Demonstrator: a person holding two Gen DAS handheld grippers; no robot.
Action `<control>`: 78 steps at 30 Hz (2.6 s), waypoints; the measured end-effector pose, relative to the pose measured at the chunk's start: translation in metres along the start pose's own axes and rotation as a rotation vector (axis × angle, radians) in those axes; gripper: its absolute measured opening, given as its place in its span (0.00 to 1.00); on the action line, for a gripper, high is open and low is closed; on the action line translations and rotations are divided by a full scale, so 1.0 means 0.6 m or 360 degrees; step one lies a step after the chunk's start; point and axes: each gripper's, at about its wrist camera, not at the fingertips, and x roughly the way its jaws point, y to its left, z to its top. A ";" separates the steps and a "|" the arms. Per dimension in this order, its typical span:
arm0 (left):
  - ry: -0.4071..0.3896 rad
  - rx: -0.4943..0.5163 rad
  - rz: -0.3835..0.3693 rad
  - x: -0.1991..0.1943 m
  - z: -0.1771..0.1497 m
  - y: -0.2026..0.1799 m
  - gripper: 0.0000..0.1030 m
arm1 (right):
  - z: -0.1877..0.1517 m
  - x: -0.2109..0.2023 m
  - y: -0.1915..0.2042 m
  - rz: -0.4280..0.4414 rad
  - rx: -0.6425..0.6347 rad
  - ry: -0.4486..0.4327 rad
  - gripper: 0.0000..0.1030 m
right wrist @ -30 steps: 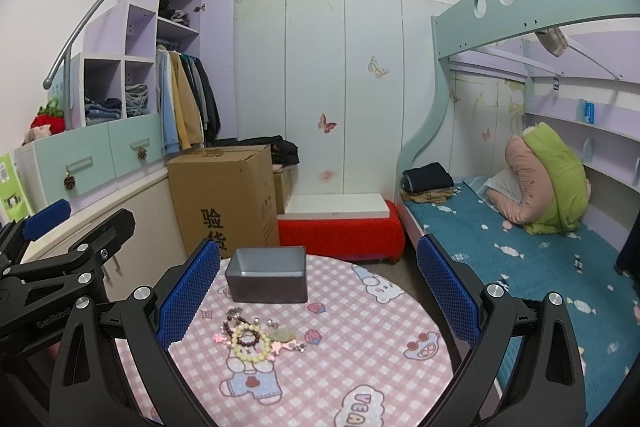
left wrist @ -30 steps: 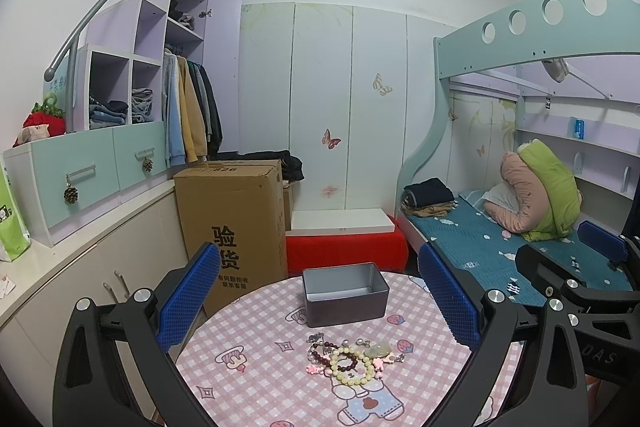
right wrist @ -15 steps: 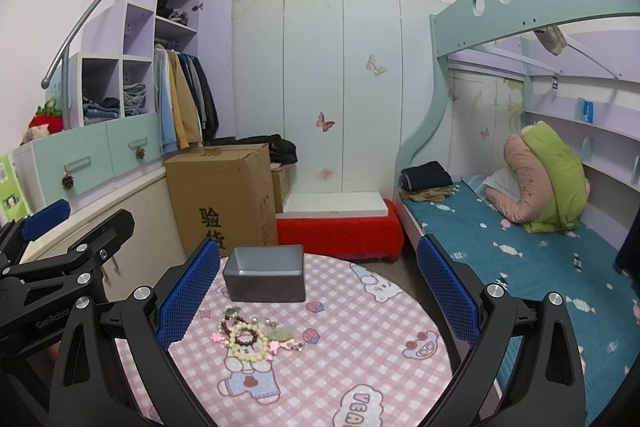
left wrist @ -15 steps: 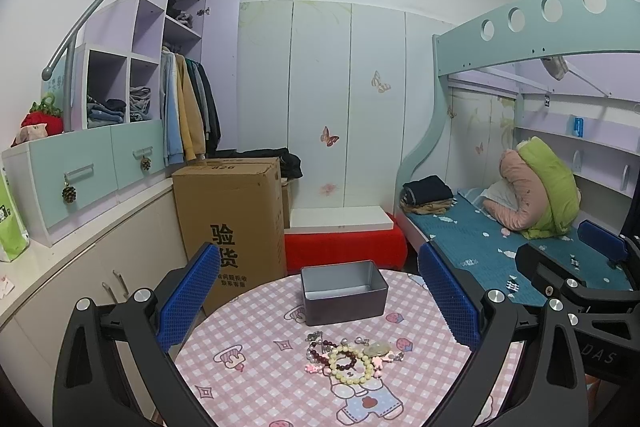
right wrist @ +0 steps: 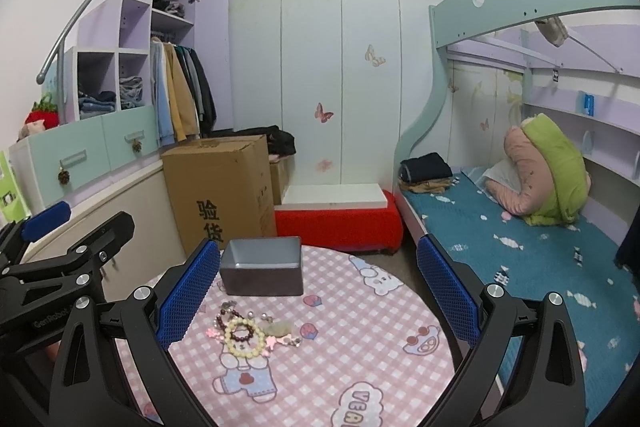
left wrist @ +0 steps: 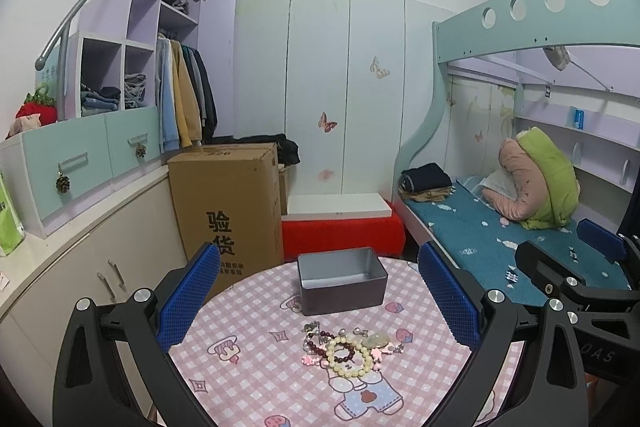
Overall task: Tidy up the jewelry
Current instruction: 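Lower the left gripper onto the pale yellow bead bracelet and close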
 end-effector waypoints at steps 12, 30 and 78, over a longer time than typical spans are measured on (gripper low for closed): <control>0.0209 -0.0054 0.0026 0.073 -0.022 0.029 0.93 | -0.017 0.063 -0.010 0.0001 0.0032 0.0137 0.93; 0.0901 -0.0050 0.0102 0.273 -0.210 0.030 0.93 | -0.158 0.244 -0.042 -0.0042 0.0049 0.0636 0.93; 0.0936 -0.0109 -0.0144 0.227 -0.238 0.134 0.07 | -0.228 0.327 0.069 0.0211 -0.0154 0.0887 0.92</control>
